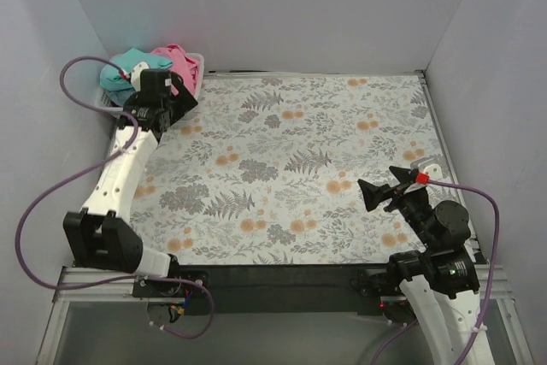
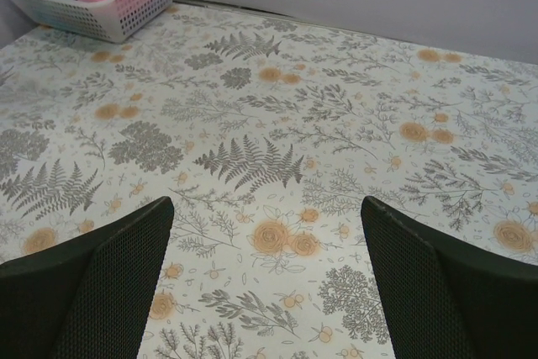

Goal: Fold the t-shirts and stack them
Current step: Grab the tshirt from the pile, then move the tshirt to the center of the board

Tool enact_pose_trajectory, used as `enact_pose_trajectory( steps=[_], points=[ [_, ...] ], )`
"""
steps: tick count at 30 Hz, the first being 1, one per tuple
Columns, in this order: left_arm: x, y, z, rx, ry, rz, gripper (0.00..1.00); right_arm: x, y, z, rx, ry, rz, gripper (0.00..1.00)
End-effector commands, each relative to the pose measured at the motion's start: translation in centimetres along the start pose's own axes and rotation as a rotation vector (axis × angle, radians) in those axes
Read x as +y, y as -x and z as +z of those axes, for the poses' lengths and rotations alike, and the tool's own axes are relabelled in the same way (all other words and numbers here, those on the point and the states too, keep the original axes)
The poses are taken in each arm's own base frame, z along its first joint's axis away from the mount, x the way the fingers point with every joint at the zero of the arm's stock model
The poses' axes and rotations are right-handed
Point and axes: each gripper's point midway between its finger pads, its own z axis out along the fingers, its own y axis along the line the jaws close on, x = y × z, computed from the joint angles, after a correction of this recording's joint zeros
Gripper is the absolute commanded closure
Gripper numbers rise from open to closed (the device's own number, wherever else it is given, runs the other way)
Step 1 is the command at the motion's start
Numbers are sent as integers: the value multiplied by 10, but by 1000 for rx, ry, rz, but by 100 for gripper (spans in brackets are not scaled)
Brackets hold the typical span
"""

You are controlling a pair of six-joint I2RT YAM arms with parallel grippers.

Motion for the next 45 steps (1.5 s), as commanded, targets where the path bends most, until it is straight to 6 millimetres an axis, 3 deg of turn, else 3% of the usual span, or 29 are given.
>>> enact_pose_trajectory(
  steps=[1,2,3,4,5,6,7,8,10,11,13,14,16,18,20,22,24,27,29,31,32,33,37,38,40,41,45],
  points=[
    [-17,45,31,-118,37,-26,14,8,-4,6,-28,59,-35,2],
    [-26,64,35,-153,30,-38,14,8,-8,6,-29,63,-36,2],
    [-27,70,44,-164,48,-40,15,9,-11,7,-29,69,-30,2],
    [-26,67,68,-145,82,-31,15,10,-17,8,-18,77,-21,2],
    [-31,82,73,-172,81,-45,15,11,-16,8,-23,82,-15,2],
    [-34,88,81,-181,82,-54,15,15,-18,8,-18,103,-13,2],
    [-28,82,104,-164,117,-48,16,17,-18,8,-16,114,-12,2],
    [-29,95,109,-190,116,-66,16,17,-21,9,-10,114,-9,2],
    [-26,98,128,-199,131,-78,16,17,-21,9,-8,115,-7,2],
    [-21,92,148,-183,150,-76,17,16,-21,9,-7,112,-7,2],
    [-28,98,160,-184,129,-90,18,15,-21,10,-6,106,-9,2],
    [-24,87,178,-156,145,-84,18,15,-22,10,-2,105,-10,2],
    [-28,88,188,-154,142,-86,19,15,-25,11,7,105,-6,2],
    [-25,80,203,-137,152,-79,31,16,-26,12,15,113,-4,2],
    [-29,82,206,-142,141,-71,53,15,-27,13,23,111,-2,2],
    [-38,91,202,-155,104,-69,97,16,-27,13,26,115,0,1],
    [-49,104,191,-181,65,-73,100,17,-28,13,26,119,0,2],
    [-84,142,151,-238,-78,-100,100,17,-26,13,24,120,0,2],
    [-109,169,113,-288,-192,-124,100,18,-25,13,21,124,-4,2],
    [-138,180,82,-291,-338,-144,100,17,-22,12,16,121,-13,2],
    [-154,188,53,-306,-419,-155,100,16,-20,12,10,117,-22,2],
    [-167,192,39,-317,-488,-162,100,14,-16,12,2,105,-29,2],
    [-229,184,-44,-263,-808,-152,100,11,2,12,-23,88,-60,2],
    [-250,169,-70,-196,-913,-149,100,12,10,12,-33,87,-69,2],
    [-276,164,-118,-187,-1065,-123,100,12,18,11,-46,84,-81,2],
    [-296,146,-146,-144,-1159,-86,100,11,21,11,-48,84,-91,2],
    [-327,127,-232,-161,-1379,-3,100,7,46,8,-91,52,-136,2]
  ],
)
